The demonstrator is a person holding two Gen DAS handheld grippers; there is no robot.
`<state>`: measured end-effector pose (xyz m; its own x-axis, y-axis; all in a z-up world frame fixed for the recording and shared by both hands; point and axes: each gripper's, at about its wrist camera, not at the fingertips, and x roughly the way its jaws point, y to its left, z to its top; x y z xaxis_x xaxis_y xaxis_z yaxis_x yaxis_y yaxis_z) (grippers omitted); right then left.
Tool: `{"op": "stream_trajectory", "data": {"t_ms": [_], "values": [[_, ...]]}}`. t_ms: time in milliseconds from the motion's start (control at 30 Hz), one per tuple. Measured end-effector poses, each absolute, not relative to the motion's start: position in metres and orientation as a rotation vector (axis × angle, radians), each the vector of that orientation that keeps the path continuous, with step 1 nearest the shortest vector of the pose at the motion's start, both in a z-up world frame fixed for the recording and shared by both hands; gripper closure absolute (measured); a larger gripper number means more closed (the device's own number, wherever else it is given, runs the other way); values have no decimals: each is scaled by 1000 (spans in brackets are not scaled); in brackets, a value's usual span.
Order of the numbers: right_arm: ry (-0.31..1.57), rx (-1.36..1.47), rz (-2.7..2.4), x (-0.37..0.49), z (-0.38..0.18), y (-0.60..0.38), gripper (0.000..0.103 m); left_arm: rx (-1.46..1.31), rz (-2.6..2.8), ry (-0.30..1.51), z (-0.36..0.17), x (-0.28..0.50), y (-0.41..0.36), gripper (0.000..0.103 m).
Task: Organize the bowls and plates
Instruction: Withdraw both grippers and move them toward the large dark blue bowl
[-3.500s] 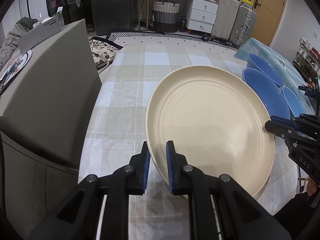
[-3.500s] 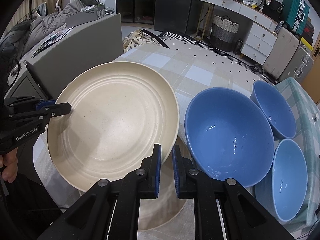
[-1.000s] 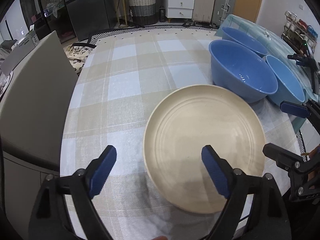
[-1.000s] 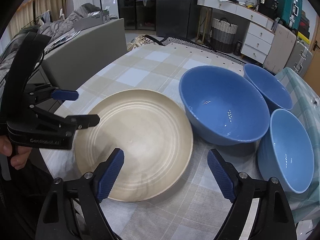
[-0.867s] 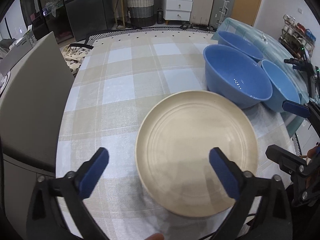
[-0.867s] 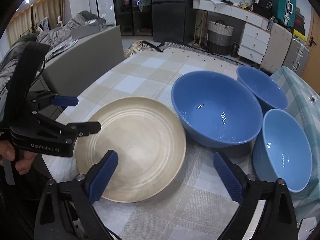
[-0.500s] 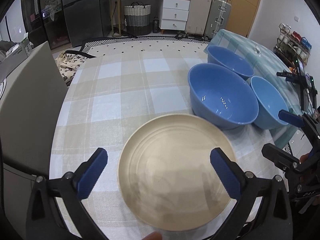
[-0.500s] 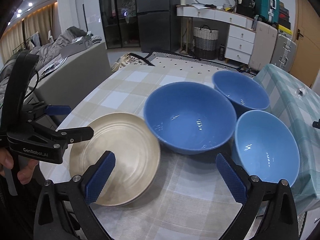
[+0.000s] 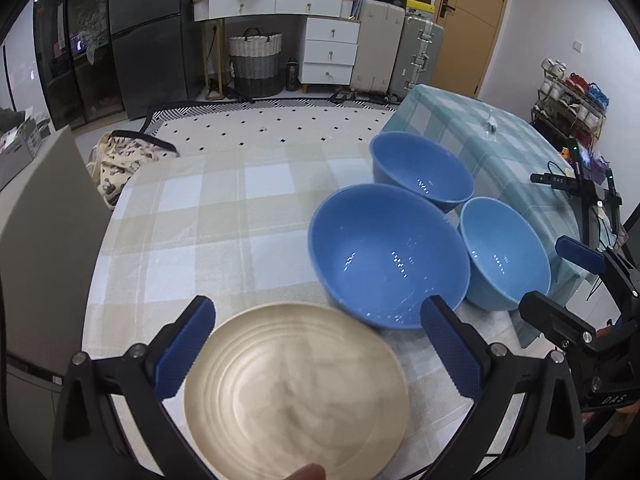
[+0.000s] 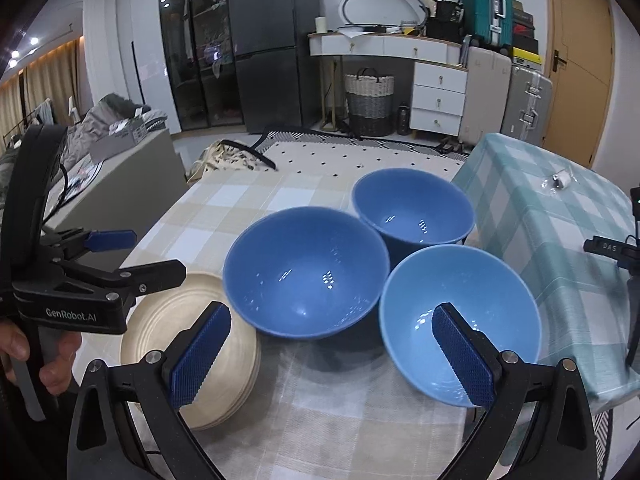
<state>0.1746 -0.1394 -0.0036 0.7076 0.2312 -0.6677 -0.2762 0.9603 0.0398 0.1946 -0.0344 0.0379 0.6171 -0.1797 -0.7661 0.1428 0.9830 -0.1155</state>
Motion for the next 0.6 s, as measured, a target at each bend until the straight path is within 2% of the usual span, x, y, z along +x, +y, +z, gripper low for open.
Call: {"op": "stream_trajectory", "data": {"t_ms": [600], "values": [[689,9,173,214,52,-183,1,-38,-157,848,63,230,-49,0]]}}
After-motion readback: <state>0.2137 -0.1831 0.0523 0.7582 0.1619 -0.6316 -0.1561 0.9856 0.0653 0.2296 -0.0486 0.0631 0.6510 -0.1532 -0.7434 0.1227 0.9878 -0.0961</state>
